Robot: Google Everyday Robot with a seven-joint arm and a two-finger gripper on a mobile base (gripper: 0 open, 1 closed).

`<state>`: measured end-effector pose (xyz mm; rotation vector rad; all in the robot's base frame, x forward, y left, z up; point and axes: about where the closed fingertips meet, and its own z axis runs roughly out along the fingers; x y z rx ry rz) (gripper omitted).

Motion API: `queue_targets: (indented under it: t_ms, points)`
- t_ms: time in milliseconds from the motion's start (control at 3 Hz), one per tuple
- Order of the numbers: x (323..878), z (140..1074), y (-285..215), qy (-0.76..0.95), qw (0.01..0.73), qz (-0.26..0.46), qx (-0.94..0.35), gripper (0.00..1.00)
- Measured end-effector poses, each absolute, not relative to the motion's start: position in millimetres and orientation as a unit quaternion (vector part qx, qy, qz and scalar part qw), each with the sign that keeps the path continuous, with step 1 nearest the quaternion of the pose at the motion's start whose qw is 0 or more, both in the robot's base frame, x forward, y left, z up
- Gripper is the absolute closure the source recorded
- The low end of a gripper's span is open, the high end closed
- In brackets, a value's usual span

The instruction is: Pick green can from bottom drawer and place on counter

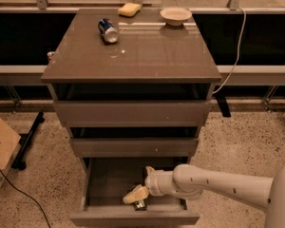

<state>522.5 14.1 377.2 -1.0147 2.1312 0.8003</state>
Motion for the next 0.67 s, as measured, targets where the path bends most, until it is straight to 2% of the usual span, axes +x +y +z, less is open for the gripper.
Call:
queue_targets:
  t_ms: [667]
  points:
    - [529.7,352.9,17.8,0.814,0.324,0.317,-0.363,0.00]
